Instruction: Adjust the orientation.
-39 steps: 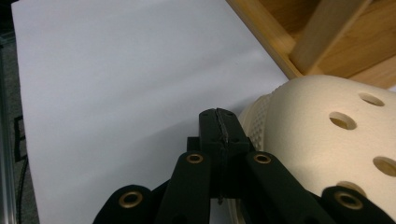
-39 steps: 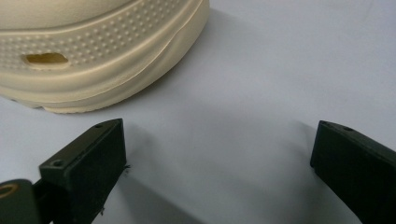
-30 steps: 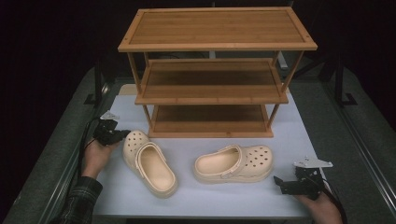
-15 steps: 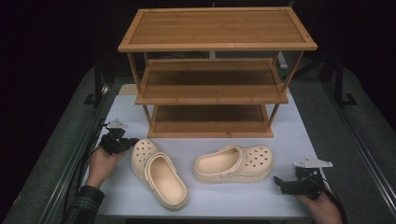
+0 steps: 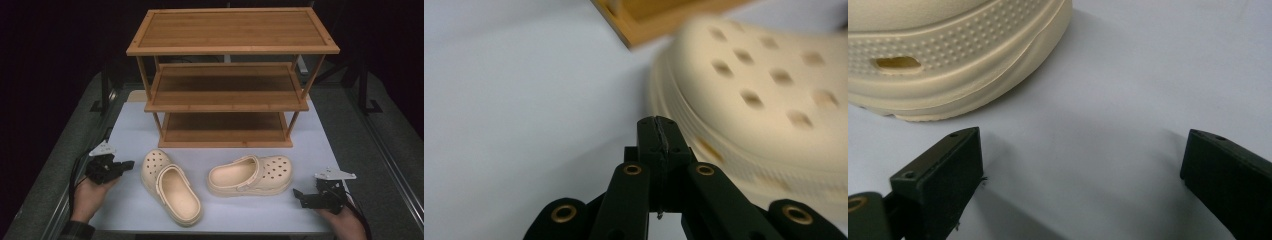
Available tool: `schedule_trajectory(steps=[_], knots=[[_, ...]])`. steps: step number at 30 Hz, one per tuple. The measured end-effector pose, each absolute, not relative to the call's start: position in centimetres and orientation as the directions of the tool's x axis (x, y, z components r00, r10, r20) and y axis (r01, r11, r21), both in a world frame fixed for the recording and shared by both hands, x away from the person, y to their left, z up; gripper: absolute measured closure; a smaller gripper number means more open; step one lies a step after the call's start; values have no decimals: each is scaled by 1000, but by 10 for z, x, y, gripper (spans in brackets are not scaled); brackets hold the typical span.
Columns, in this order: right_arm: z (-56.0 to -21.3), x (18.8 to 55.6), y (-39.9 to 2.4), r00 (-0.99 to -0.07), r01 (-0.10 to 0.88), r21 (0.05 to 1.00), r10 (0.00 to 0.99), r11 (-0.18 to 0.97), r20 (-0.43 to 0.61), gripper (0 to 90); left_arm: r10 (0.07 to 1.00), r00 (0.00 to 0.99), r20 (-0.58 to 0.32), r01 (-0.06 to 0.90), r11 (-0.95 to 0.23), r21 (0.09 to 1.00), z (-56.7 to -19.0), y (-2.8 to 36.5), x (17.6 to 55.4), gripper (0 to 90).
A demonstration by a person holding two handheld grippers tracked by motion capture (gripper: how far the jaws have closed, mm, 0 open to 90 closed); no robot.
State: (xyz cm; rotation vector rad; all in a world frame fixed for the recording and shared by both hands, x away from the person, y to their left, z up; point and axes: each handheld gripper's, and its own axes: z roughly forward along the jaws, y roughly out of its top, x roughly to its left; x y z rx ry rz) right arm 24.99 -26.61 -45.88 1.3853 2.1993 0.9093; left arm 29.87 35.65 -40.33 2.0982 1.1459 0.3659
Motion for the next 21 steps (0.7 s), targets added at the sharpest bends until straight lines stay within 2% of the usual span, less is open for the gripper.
schedule_trajectory(steps=[8, 21], knots=[[-459, 250, -266, -438, 649, 698, 899, 303, 18, 29, 794, 601, -91, 629, -399, 667, -418, 345, 260, 900], [-459, 250, -266, -438, 649, 698, 899, 303, 18, 29, 763, 639, -95, 622, -440, 647, -424, 329, 265, 900]])
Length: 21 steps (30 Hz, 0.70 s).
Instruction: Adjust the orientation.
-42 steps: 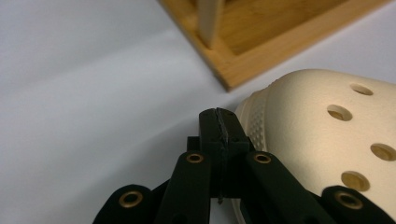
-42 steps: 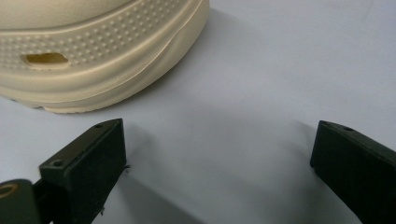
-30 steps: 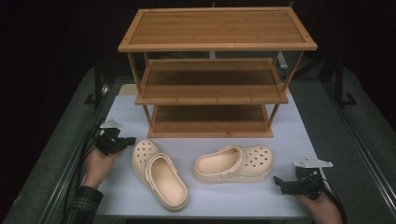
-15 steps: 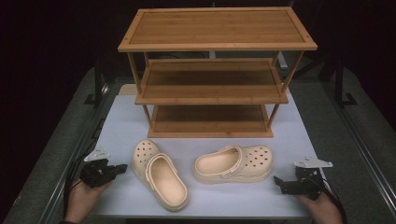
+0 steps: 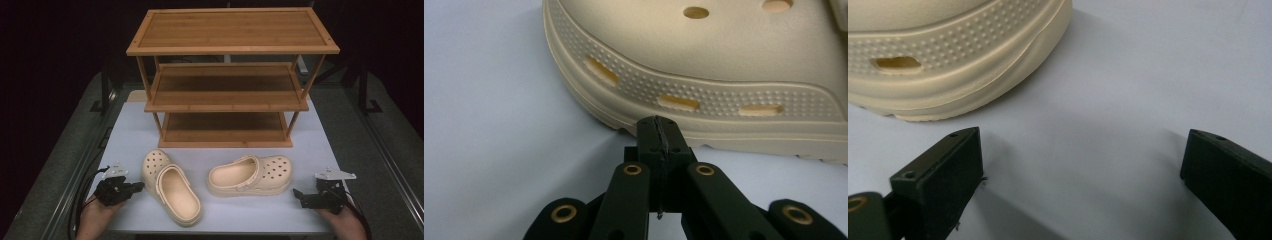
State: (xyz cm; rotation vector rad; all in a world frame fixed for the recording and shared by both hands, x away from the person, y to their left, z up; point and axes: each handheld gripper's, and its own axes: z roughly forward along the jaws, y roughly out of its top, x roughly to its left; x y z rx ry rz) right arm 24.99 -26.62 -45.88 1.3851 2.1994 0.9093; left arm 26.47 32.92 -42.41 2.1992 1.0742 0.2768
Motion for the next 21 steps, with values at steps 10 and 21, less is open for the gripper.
schedule_trajectory(steps=[10, 21], knots=[[-459, 250, -266, -439, 649, 698, 899, 303, 18, 29, 753, 651, -97, 602, -434, 670, -419, 326, 267, 900], [-459, 250, -266, -438, 649, 698, 899, 303, 18, 29, 745, 663, -70, 591, -463, 661, -418, 313, 289, 900]])
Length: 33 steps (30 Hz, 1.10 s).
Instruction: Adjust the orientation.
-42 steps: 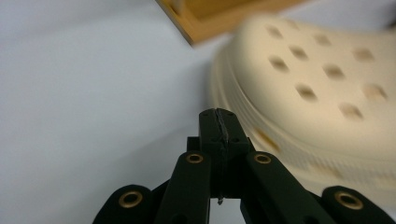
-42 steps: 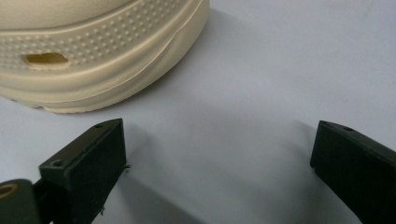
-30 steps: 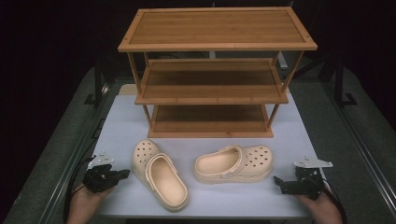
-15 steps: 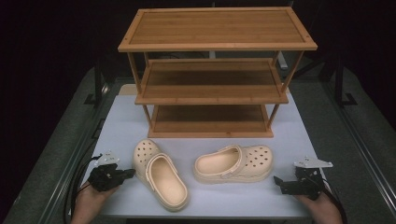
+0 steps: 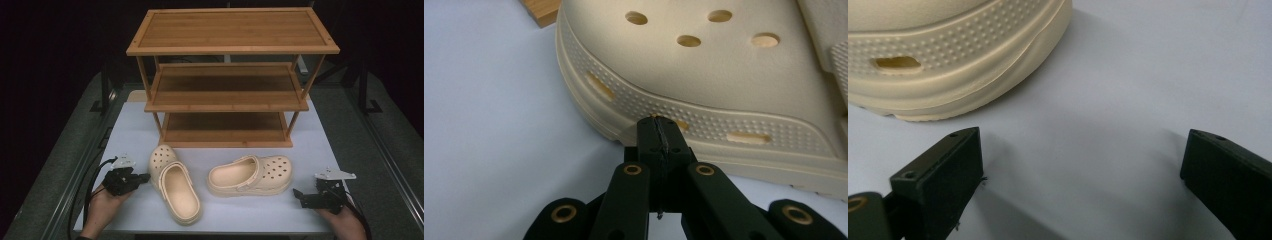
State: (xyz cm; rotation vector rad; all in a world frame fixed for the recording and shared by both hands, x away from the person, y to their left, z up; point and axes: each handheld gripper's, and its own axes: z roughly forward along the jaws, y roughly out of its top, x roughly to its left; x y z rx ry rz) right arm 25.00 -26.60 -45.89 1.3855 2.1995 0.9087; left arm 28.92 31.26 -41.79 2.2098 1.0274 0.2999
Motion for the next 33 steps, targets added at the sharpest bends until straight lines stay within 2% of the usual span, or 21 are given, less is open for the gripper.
schedule_trajectory(steps=[13, 33], knots=[[-459, 250, -266, -438, 649, 698, 899, 303, 17, 29, 728, 680, -87, 588, -469, 659, -418, 293, 317, 900], [-459, 250, -266, -438, 649, 698, 899, 303, 17, 29, 675, 735, -69, 541, -522, 660, -417, 261, 336, 900]])
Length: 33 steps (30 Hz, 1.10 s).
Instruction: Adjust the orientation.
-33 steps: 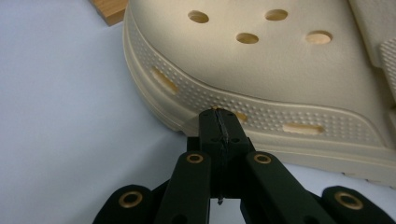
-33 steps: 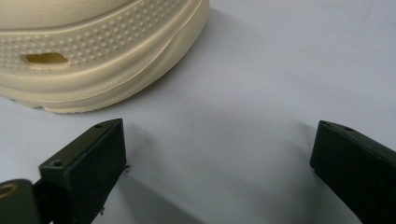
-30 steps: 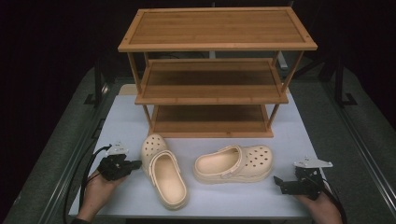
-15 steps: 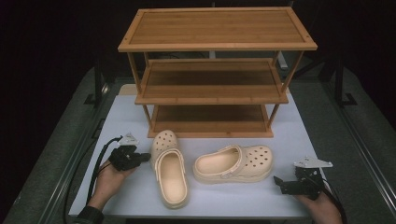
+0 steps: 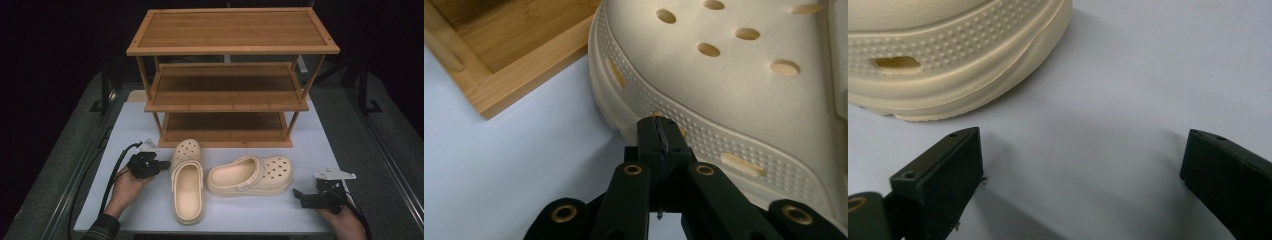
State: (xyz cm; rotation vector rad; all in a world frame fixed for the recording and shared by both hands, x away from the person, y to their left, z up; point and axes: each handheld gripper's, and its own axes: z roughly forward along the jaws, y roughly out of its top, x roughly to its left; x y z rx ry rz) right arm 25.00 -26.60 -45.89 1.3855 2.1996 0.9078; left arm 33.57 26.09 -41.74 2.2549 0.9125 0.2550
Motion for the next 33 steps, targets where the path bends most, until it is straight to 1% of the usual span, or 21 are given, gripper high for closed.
schedule_trajectory(steps=[14, 17, 21, 24, 28, 30, 33], knots=[[-459, 250, -266, -438, 649, 698, 899, 303, 17, 29, 667, 742, -67, 532, -526, 663, -417, 252, 339, 900], [-459, 250, -266, -438, 649, 698, 899, 303, 17, 29, 670, 740, -60, 529, -524, 668, -414, 256, 336, 900], [-459, 250, -266, -438, 649, 698, 899, 303, 17, 29, 681, 732, -30, 524, -534, 663, -409, 267, 329, 899], [-459, 250, -266, -438, 649, 698, 899, 303, 17, 29, 695, 717, -50, 547, -518, 658, -411, 278, 322, 829], [-459, 250, -266, -438, 649, 698, 899, 303, 17, 29, 720, 692, -58, 573, -498, 651, -412, 292, 314, 699], [-459, 250, -266, -438, 649, 698, 899, 303, 17, 29, 736, 675, -53, 579, -484, 656, -412, 299, 309, 622], [-459, 250, -266, -438, 649, 698, 899, 303, 17, 29, 750, 660, -47, 585, -474, 658, -413, 305, 303, 472]])
